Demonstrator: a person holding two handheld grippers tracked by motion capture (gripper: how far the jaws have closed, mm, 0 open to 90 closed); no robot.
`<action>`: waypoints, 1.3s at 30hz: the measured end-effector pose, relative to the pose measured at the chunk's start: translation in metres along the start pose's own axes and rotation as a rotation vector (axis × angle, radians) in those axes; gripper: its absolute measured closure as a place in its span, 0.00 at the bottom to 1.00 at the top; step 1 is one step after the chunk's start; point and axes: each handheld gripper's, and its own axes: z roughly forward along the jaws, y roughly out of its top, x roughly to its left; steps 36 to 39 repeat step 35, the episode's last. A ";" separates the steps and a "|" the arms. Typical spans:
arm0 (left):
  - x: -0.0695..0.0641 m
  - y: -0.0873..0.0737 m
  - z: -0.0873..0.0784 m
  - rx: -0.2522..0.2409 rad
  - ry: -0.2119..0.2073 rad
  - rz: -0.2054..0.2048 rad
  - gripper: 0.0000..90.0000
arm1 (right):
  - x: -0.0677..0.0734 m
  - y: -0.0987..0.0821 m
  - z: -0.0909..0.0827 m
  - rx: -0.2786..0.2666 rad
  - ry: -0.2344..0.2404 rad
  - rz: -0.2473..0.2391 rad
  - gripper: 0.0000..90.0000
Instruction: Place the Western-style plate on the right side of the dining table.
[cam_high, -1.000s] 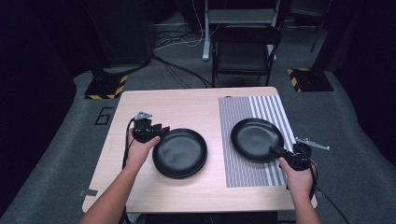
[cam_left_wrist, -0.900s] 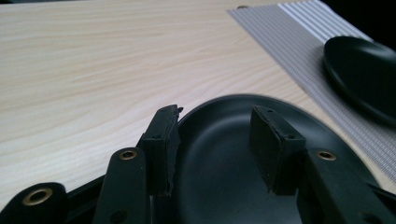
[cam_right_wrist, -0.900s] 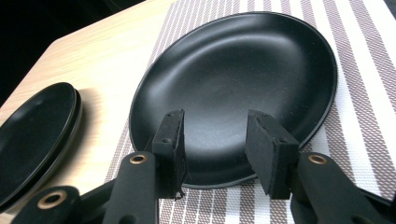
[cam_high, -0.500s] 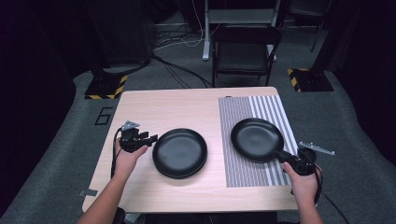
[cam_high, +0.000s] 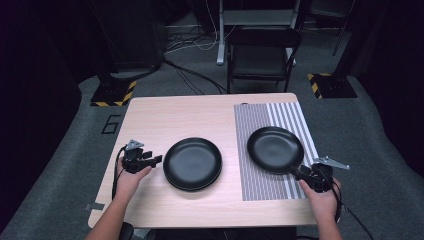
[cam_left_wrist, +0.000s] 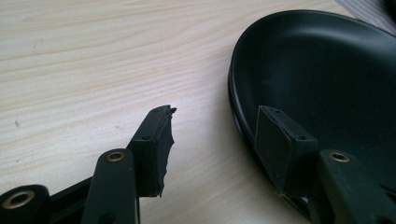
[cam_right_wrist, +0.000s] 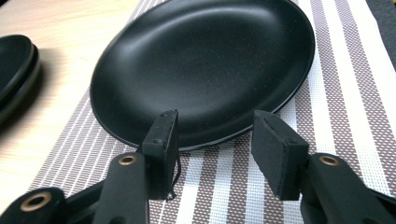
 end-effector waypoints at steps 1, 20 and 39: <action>0.001 -0.001 0.001 0.015 0.007 0.008 0.51 | 0.000 0.000 0.000 0.002 -0.001 0.001 0.56; 0.011 -0.017 0.021 0.072 0.012 0.046 0.51 | -0.008 -0.011 0.011 0.040 -0.031 -0.017 0.55; 0.023 -0.013 0.022 0.036 0.089 0.039 0.46 | -0.021 -0.017 0.004 0.006 -0.111 -0.023 0.52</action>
